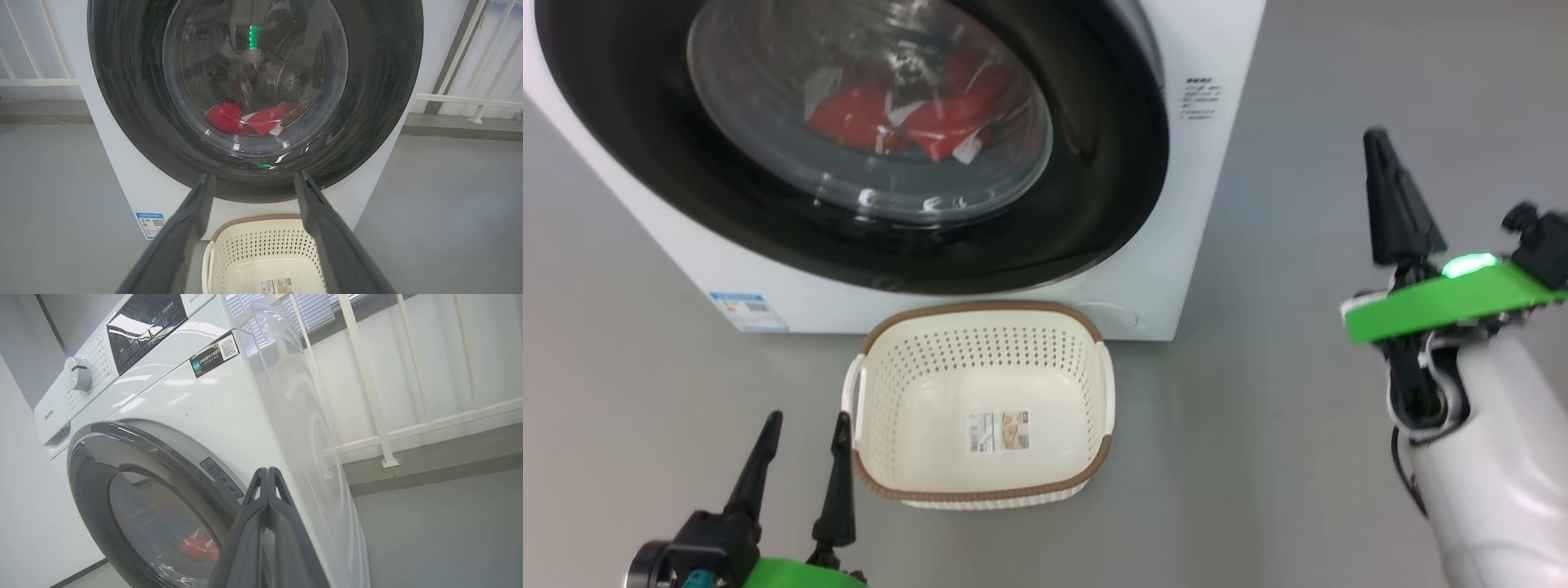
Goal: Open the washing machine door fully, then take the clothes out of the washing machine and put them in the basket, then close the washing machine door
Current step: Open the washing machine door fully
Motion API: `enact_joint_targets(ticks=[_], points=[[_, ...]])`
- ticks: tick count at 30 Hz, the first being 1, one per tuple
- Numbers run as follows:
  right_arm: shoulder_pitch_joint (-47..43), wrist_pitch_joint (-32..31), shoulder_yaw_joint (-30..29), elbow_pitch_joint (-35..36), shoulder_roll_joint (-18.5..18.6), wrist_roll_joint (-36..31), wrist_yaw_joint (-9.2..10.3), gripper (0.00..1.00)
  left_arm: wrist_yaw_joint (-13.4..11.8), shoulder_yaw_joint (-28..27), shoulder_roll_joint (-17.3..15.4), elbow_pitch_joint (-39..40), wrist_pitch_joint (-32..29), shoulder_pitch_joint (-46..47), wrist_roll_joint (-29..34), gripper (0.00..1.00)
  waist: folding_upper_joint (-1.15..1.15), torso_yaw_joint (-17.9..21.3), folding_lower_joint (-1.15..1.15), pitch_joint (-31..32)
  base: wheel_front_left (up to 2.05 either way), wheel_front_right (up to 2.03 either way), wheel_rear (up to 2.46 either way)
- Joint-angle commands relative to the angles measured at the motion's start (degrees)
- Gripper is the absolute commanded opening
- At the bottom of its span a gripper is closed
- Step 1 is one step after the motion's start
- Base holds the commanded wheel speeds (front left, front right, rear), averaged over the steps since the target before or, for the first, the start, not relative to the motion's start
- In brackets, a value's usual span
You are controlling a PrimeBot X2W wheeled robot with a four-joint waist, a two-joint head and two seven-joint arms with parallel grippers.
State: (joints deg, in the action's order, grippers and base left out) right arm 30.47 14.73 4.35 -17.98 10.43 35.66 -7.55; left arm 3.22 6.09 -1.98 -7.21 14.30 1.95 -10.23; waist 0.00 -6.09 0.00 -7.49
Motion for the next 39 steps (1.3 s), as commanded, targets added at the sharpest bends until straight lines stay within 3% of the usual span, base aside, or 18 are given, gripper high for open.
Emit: enact_joint_targets(ticks=[1,8,19,26,31,39], points=[[4.0,0.3,1.9,0.0,0.9,1.9,0.06,0.00,-0.1,-1.2,-0.9,1.8,0.7,2.8,-0.6,1.00,0.00,-2.9,0.00,-3.4,0.00,0.00,0.00],[13.5,-2.7,6.6,-5.5,4.8,13.2,0.06,0.00,-0.5,0.2,-0.9,2.1,0.7,5.8,-1.7,1.00,0.00,-4.9,0.00,-6.7,0.00,0.00,0.00],[21.4,-18.8,15.1,-6.2,10.5,36.0,0.06,0.00,-0.7,0.8,-0.9,2.4,0.7,8.4,-2.6,1.00,0.00,-6.3,0.00,-10.1,0.00,0.00,0.00],[26.1,-29.6,15.4,-7.3,11.0,49.5,0.06,0.00,-0.6,1.3,-0.9,2.6,0.7,9.9,-2.9,1.00,0.00,-6.6,0.00,-12.5,0.00,0.00,0.00],[29.3,-36.2,14.4,-9.9,11.1,55.1,0.06,0.00,-0.6,1.6,-0.9,2.7,0.7,11.1,-3.2,1.00,0.00,-7.0,0.00,-14.0,0.00,0.00,0.00],[34.5,-46.1,14.9,-17.1,10.7,59.0,0.06,0.00,-0.8,2.0,-0.9,3.0,0.7,12.2,-3.6,1.00,0.00,-7.6,0.00,-15.7,0.00,0.00,0.00]])
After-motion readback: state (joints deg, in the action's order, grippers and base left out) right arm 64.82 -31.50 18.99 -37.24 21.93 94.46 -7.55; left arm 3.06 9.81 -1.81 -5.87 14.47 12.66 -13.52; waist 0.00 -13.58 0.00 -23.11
